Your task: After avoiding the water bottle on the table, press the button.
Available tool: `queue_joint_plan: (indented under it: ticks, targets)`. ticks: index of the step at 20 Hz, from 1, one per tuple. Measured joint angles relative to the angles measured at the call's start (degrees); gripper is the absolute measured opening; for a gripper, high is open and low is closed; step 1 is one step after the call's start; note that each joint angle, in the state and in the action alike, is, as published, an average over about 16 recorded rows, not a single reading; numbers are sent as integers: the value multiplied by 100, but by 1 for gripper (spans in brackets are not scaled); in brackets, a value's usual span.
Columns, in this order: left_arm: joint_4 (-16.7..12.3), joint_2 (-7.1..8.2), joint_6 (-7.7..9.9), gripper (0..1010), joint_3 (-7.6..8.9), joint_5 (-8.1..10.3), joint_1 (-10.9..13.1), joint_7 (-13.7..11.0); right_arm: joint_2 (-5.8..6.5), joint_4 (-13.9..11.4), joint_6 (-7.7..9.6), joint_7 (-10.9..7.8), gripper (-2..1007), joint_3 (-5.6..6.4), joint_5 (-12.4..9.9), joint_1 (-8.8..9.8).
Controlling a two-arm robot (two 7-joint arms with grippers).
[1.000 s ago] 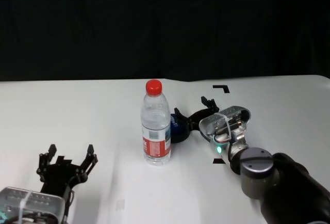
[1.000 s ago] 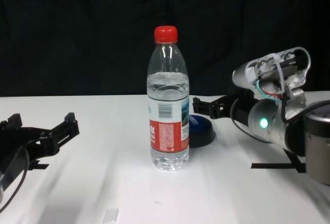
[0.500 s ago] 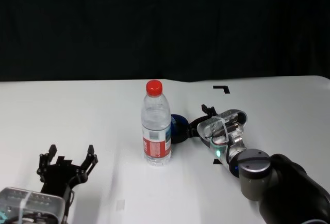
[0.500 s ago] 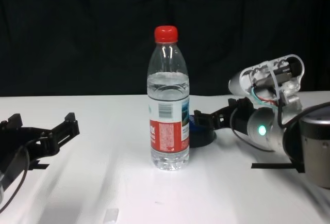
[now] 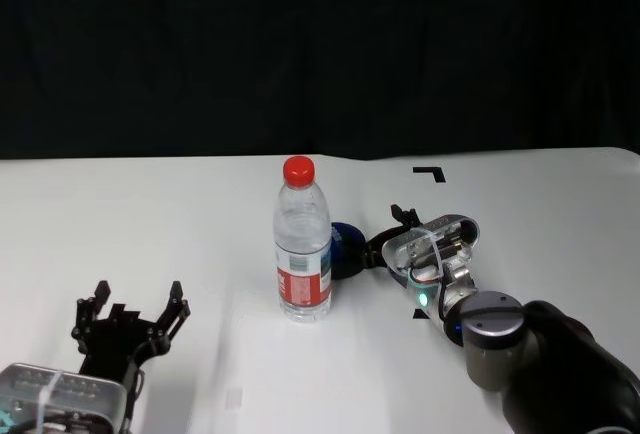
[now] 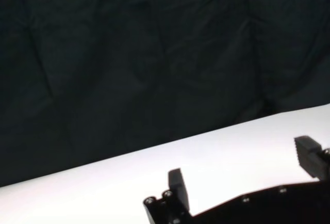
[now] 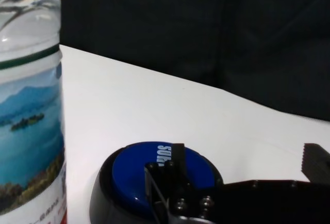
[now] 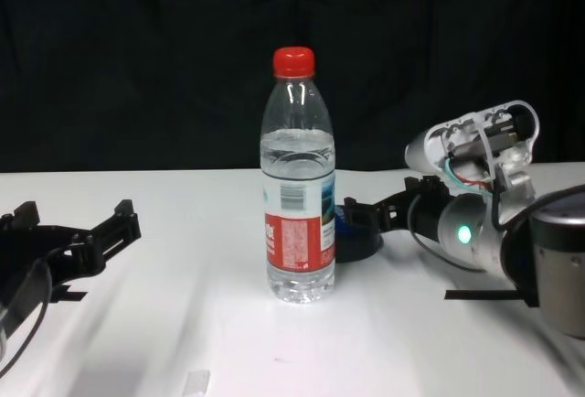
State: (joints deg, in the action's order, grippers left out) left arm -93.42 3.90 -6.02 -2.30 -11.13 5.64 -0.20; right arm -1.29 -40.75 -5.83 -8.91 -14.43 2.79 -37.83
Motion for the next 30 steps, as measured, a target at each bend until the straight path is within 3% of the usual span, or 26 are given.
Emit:
queue_joint_plan:
  ticks: [7, 15, 22, 30]
  targets:
    - [0, 0, 0, 1010, 0, 0, 0, 0, 19, -289, -20, 42, 1003, 67, -36, 133]
    - [0, 0, 0, 1010, 0, 0, 0, 0, 79, -983, -46, 115, 1003, 176, -110, 434]
    - [0, 0, 0, 1010, 0, 0, 0, 0, 171, -1868, 98, 181, 1003, 273, -179, 915]
    - [0, 0, 0, 1009, 0, 0, 0, 0, 295, -2973, 366, 262, 1003, 391, -252, 1653]
